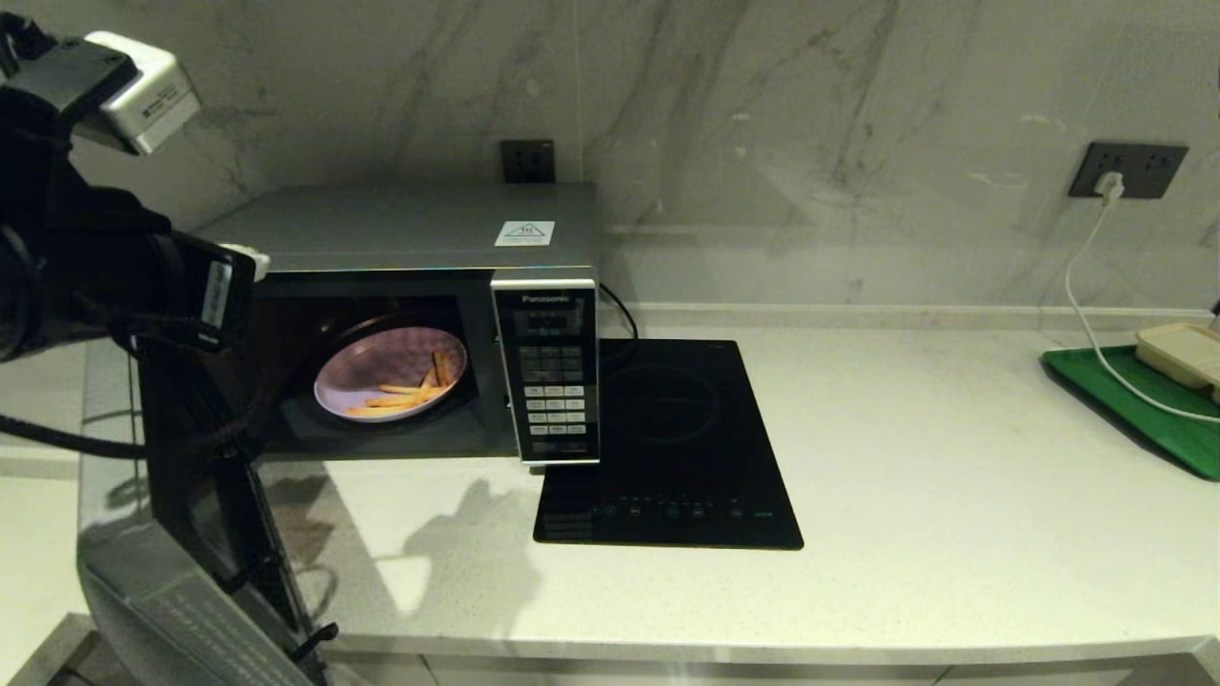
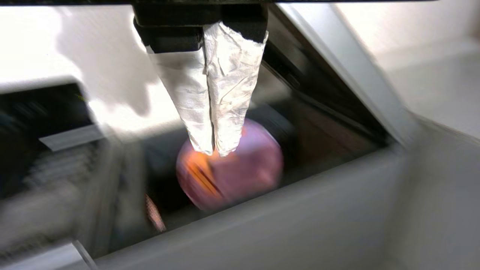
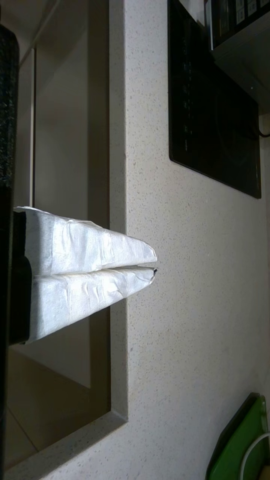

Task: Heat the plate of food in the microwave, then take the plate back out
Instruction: Open the microwave oven

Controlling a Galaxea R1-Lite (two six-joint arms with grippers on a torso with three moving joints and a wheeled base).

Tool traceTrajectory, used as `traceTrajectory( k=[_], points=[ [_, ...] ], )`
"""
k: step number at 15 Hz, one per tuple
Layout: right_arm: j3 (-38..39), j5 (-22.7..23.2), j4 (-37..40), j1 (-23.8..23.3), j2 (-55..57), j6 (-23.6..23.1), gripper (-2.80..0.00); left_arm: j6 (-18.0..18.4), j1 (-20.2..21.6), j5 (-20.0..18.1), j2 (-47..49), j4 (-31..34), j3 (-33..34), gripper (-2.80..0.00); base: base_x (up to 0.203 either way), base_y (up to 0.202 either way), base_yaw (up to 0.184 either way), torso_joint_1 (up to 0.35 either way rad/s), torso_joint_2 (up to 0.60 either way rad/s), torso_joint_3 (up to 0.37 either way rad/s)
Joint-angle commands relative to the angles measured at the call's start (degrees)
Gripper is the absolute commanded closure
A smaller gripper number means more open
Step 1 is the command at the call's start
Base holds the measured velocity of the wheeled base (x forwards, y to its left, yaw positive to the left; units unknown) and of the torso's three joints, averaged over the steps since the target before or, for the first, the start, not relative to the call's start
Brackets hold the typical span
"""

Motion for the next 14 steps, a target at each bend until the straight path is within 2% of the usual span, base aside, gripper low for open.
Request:
traceTrajectory(
  k=[1,3,4,5,7,8,9,11,13,14],
  points=[
    [-0.01,-0.01,0.01,0.02,0.02,0.06,0.0,-6.2,-1.33,-0.89,-1.61,12.85,-2.91,0.0,0.0,0.0,0.0,0.0,0.0,0.0],
    [-0.01,-0.01,0.01,0.02,0.02,0.06,0.0,-10.97,-2.31,-3.19,-3.26,18.63,-3.27,0.0,0.0,0.0,0.0,0.0,0.0,0.0],
    [-0.01,-0.01,0.01,0.02,0.02,0.06,0.0,-15.6,-3.6,-6.46,-3.57,19.64,-3.23,0.0,0.0,0.0,0.0,0.0,0.0,0.0],
    [-0.01,-0.01,0.01,0.02,0.02,0.06,0.0,-20.11,-4.89,-12.39,-4.34,21.43,-3.18,0.0,0.0,0.0,0.0,0.0,0.0,0.0],
    [-0.01,-0.01,0.01,0.02,0.02,0.06,0.0,-25.35,-5.46,-24.82,-5.8,26.43,-2.57,0.0,0.0,0.0,0.0,0.0,0.0,0.0],
    [-0.01,-0.01,0.01,0.02,0.02,0.06,0.0,-25.7,-4.63,-27.16,-5.94,27.12,-0.13,0.0,0.0,0.0,0.0,0.0,0.0,0.0],
    [-0.01,-0.01,0.01,0.02,0.02,0.06,0.0,-24.21,-3.59,-27.5,-5.78,26.61,2.83,0.0,0.0,0.0,0.0,0.0,0.0,0.0],
    [-0.01,-0.01,0.01,0.02,0.02,0.06,0.0,-16.63,-0.78,-26.21,-5.99,22.33,9.74,0.0,0.0,0.0,0.0,0.0,0.0,0.0],
    [-0.01,-0.01,0.01,0.02,0.02,0.06,0.0,-8.9,1.64,-21.11,-6.4,14.99,17.01,0.0,0.0,0.0,0.0,0.0,0.0,0.0],
    [-0.01,-0.01,0.01,0.02,0.02,0.06,0.0,-5.51,2.97,-16.8,-6.3,9.92,19.93,0.0,0.0,0.0,0.0,0.0,0.0,0.0]
  ],
)
